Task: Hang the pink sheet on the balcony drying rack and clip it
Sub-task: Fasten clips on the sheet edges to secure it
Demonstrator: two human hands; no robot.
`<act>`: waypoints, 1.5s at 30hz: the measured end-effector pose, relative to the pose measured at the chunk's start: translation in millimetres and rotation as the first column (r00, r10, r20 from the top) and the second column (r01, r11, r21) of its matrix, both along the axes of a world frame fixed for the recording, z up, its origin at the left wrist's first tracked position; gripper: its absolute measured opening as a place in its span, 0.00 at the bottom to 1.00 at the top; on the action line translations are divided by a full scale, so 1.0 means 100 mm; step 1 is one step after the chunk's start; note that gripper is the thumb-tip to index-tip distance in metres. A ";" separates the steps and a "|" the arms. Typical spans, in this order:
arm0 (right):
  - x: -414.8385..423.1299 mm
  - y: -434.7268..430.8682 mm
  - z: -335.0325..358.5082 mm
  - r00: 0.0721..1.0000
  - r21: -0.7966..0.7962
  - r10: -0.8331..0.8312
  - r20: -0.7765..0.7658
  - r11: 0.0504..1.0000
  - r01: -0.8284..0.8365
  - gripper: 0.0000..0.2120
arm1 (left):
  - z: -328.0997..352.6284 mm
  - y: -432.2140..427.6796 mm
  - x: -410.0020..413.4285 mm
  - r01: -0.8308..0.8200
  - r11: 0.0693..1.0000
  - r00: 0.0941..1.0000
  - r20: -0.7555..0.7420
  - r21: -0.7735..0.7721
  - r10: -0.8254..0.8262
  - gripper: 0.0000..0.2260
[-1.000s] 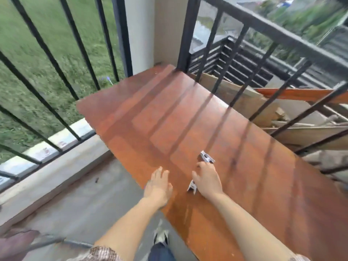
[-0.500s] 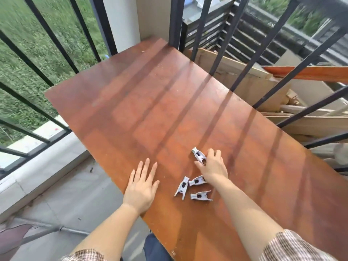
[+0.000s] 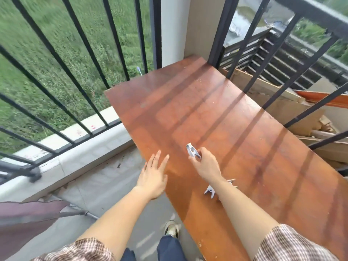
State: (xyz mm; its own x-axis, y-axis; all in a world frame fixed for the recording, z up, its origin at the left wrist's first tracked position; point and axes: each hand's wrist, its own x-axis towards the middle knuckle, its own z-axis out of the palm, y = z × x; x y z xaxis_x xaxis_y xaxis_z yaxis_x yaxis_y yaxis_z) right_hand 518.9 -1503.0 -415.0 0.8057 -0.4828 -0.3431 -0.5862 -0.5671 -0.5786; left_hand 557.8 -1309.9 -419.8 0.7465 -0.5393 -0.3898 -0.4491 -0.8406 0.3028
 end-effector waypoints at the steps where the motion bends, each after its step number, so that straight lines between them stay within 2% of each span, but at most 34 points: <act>1: 0.09 0.18 0.07 0.999 0.024 0.022 0.026 0.999 -0.022 0.11 | 0.11 0.18 0.08 -0.025 1.000 1.000 0.017 -0.010 0.025 0.28; 6: 0.53 1.13 0.48 0.973 0.061 0.173 0.152 0.981 -0.184 0.13 | 0.72 1.21 0.47 -0.160 0.987 0.974 0.160 0.000 0.158 0.28; 9: 0.73 1.74 0.72 0.940 0.082 0.252 0.229 0.957 -0.276 0.13 | 1.10 1.83 0.53 -0.219 0.974 0.946 0.236 -0.049 0.224 0.27; 16: 1.14 3.09 1.22 0.806 0.038 0.490 0.333 0.847 -0.530 0.13 | 1.91 3.19 0.53 -0.185 0.983 0.846 0.507 -0.007 0.163 0.24; 18: 1.23 3.44 1.34 0.766 0.024 0.520 0.378 0.821 -0.570 0.12 | 2.16 3.50 0.53 -0.173 0.984 0.791 0.601 0.045 0.111 0.23; 20: 1.30 3.78 1.49 0.722 0.033 0.544 0.427 0.789 -0.614 0.11 | 2.41 3.76 0.51 -0.135 0.975 0.729 0.684 0.176 -0.023 0.22; 25: 1.37 4.50 1.88 0.596 0.050 0.583 0.553 0.690 -0.722 0.09 | 3.06 4.39 0.43 -0.050 0.881 0.617 0.708 0.471 -0.344 0.14; 28: 1.38 4.80 2.02 0.575 0.114 0.543 0.612 0.659 -0.744 0.11 | 3.41 4.74 0.38 -0.057 0.790 0.586 0.661 0.611 -0.469 0.25; 29: 1.39 4.87 2.06 0.573 0.128 0.528 0.626 0.655 -0.744 0.11 | 3.52 4.82 0.35 -0.063 0.753 0.586 0.635 0.655 -0.503 0.27; 31: 1.40 4.96 2.15 0.569 0.149 0.504 0.650 0.649 -0.746 0.12 | 3.74 4.88 0.28 -0.093 0.644 0.599 0.559 0.759 -0.573 0.25; 34: 1.40 5.02 2.30 0.545 0.164 0.507 0.668 0.615 -0.772 0.11 | 3.96 4.83 0.27 -0.169 0.500 0.630 0.483 0.849 -0.608 0.11; 37: 1.38 5.05 2.43 0.519 0.149 0.517 0.681 0.596 -0.789 0.12 | 4.06 4.77 0.45 -0.230 0.412 0.675 0.450 0.881 -0.585 0.13; 42: 1.38 5.05 2.60 0.480 0.135 0.550 0.684 0.550 -0.824 0.13 | 4.15 4.71 0.70 -0.223 0.443 0.835 0.404 0.868 -0.372 0.09; 45: 1.41 5.05 2.69 0.435 0.095 0.591 0.680 0.517 -0.851 0.12 | 4.16 4.71 0.75 -0.229 0.492 0.858 0.413 0.840 -0.306 0.08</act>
